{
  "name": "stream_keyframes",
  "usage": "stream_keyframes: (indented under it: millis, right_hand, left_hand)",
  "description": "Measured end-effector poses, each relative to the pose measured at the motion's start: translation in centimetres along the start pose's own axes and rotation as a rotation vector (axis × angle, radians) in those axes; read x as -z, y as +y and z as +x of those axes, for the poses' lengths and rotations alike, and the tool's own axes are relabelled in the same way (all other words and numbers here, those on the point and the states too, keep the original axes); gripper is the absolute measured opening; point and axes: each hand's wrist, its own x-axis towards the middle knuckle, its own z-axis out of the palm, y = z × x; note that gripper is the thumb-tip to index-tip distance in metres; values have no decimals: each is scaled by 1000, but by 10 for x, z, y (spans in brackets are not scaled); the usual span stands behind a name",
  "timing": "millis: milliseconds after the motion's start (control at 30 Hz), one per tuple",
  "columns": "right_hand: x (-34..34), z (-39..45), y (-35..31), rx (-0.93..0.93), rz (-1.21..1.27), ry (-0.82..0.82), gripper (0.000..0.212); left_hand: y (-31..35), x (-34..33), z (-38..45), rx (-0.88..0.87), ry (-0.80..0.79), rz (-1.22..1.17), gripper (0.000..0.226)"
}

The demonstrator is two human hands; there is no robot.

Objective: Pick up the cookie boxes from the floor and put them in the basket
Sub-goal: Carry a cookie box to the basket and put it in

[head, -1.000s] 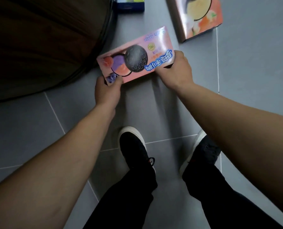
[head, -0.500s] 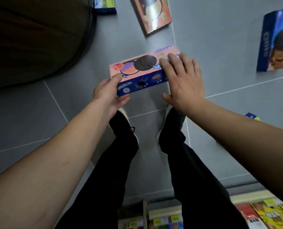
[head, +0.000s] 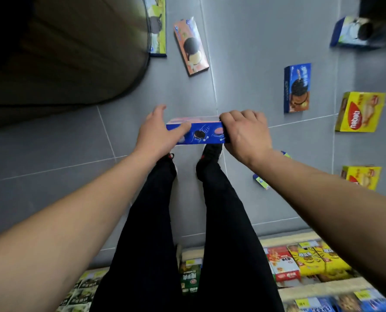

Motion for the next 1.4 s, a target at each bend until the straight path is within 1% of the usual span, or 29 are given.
stream_keyframes:
  millis: [67, 133, 200, 267, 400, 467, 500, 533, 667, 800, 833, 900, 1100, 1233, 1400]
  right_hand:
    - [38, -21, -7, 29, -19, -24, 32]
    - [72, -34, -12, 39, -35, -32, 33]
    - [108, -45, -24, 60, -36, -40, 36]
    - [138, -55, -38, 101, -61, -58, 38]
    - [183, -71, -76, 181, -71, -72, 34]
    - [198, -86, -111, 282, -100, -80, 33]
    - [202, -87, -115, 281, -93, -94, 33]
    - [205, -88, -118, 269, -92, -117, 34]
    - [213, -102, -179, 412, -166, -151, 35]
    - [211, -116, -255, 548, -258, -167, 36]
    - [206, -122, -283, 602, -289, -176, 36]
    - [209, -123, -309, 640, -302, -171, 37]
    - [175, -159, -446, 827, -412, -222, 48]
    - [155, -180, -528, 962, -518, -239, 52]
    - [134, -203, -617, 1122, -639, -297, 54]
  left_hand:
    - [14, 18, -41, -239, -28, 168, 94]
    - [23, 31, -72, -372, -55, 353, 101]
    - [27, 49, -102, -442, -6, 507, 100]
    - [28, 66, -132, -446, 88, 575, 90]
    - [15, 100, -177, -351, 208, 476, 64]
    - [-12, 117, -210, -304, 288, 402, 57]
    - [-15, 118, -215, -312, 289, 395, 56]
    - [-19, 119, -219, -310, 291, 391, 56]
    - [-76, 135, -259, -214, 373, 307, 57]
    - [-148, 143, -299, -93, 468, 176, 56]
    - [-175, 145, -314, -57, 503, 136, 56]
    - [-194, 148, -327, -39, 523, 104, 56]
    - [-319, 150, -392, 124, 636, -52, 51]
    - [-386, 145, -427, 216, 688, -153, 55]
    - [-456, 137, -458, 345, 765, -268, 52]
